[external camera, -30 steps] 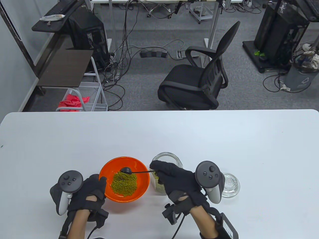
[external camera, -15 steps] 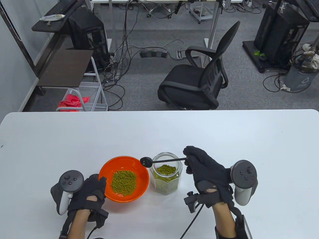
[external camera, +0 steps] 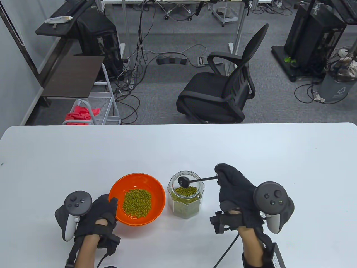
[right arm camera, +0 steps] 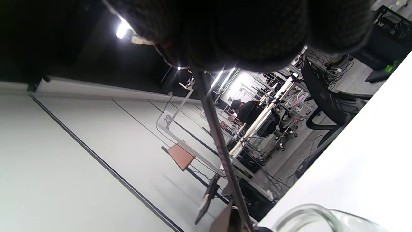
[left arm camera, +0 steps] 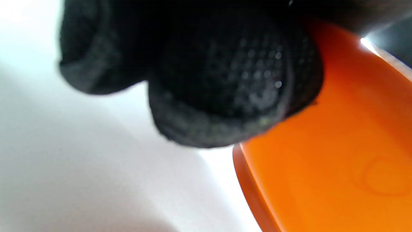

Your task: Portion mung beans with measuring scoop (Bowl in hand)

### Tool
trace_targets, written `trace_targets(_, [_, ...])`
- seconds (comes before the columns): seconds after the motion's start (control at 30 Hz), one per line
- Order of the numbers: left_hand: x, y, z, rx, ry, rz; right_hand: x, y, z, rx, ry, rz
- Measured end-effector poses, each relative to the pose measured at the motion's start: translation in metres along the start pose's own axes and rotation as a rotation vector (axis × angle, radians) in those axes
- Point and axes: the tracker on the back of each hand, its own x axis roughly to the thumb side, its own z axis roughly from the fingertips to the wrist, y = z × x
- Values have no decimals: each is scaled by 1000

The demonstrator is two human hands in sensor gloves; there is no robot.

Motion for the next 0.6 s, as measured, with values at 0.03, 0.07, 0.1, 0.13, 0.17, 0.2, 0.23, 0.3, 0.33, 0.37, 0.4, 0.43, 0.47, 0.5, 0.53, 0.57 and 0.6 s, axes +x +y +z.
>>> trace_targets(0.03, [0, 1, 0, 2, -1, 2, 0, 3, 0, 2, -4, 23])
trace_targets(0.07, [0, 1, 0, 4, -1, 4, 1, 9, 0, 4, -9, 72])
trace_targets(0.1, [0, 2, 0, 5, -2, 4, 1, 13, -1, 10, -8, 99])
trace_targets(0.13, [0, 2, 0, 6, -3, 4, 1, 16, -1, 15, -9, 119])
trace_targets(0.17, [0, 2, 0, 7, -3, 4, 2, 23, -2, 33, -13, 154])
trace_targets(0.2, [-1, 2, 0, 8, -3, 4, 3, 27, -2, 44, -15, 176])
trace_targets(0.23, [-1, 2, 0, 8, -4, 5, 4, 33, -3, 58, -21, 205])
trace_targets(0.3, [-1, 2, 0, 7, -5, 6, 6, 42, -4, 78, -32, 264])
trace_targets(0.33, [-1, 2, 0, 7, -5, 6, 6, 46, -4, 82, -38, 286])
trace_targets(0.37, [-1, 2, 0, 7, -5, 6, 8, 51, -4, 90, -46, 323])
trace_targets(0.4, [-1, 2, 0, 7, -5, 6, 9, 57, -4, 96, -56, 356])
trace_targets(0.43, [-1, 2, 0, 7, -5, 6, 9, 60, -4, 101, -62, 371])
trace_targets(0.47, [-1, 2, 0, 7, -5, 6, 10, 64, -3, 98, -71, 391])
trace_targets(0.5, [-1, 2, 0, 7, -5, 6, 10, 65, -2, 96, -77, 405])
trace_targets(0.53, [-1, 2, 0, 8, -6, 11, 11, 67, -2, 94, -83, 420])
trace_targets(0.57, [-1, 2, 0, 8, -6, 12, 11, 70, -1, 93, -90, 438])
trace_targets(0.6, [-1, 2, 0, 8, -5, 13, 11, 72, -1, 94, -95, 450])
